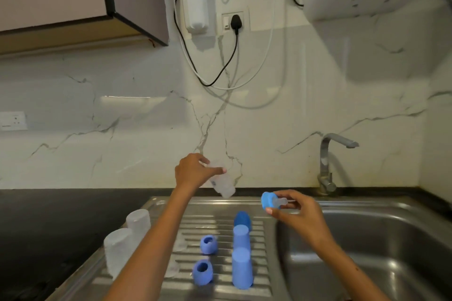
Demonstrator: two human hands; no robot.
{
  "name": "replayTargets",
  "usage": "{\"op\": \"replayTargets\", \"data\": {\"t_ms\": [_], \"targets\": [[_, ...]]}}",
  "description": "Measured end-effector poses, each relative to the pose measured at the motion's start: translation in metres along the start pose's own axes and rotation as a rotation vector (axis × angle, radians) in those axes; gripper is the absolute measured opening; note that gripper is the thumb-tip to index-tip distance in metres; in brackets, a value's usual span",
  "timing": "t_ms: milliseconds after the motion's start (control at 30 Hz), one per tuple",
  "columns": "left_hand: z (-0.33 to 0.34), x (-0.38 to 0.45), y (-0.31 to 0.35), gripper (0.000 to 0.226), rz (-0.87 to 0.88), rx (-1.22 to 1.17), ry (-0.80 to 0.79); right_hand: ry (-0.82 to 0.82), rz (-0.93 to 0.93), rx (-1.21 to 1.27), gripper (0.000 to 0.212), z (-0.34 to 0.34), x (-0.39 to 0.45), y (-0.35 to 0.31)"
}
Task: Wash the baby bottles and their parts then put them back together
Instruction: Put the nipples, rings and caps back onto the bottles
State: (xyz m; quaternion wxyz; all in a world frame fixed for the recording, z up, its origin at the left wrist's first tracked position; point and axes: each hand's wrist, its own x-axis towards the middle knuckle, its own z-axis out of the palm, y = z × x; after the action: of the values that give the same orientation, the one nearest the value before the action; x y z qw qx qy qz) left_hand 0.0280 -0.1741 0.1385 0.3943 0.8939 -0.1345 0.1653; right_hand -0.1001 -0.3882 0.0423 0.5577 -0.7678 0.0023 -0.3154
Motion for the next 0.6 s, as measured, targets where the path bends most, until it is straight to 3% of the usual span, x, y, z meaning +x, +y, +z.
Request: {"op": "replayTargets", "data": {"t_ms": [200,333,433,500,600], "targets": [[0.056,-0.064,0.043,0.057,0.014,-0.448,-0.146,0.129,0.073,0.031,0.035,-0.060,-0.006,0.017],[0.090,-0.099,0.046,0.021,-0.126,-0.748,-0.237,0.185,0.165,0.085,0.034,-0.076,-0.012,0.026],[0.105,-0.105,0.042,0.028,-0.248,-0.854,-0.269,0.197,0.200,0.105,0.035,-0.084,-0.013,0.028],[0.114,-0.107,0.040,0.037,-0.224,-0.807,-0.217,0.214,0.222,0.106,0.035,-0.089,-0.013,0.031],[0.124,-0.108,0.039,0.057,0.133,-0.233,0.099,0.224,0.221,-0.013,0.040,-0.090,-0.013,0.036]]}}
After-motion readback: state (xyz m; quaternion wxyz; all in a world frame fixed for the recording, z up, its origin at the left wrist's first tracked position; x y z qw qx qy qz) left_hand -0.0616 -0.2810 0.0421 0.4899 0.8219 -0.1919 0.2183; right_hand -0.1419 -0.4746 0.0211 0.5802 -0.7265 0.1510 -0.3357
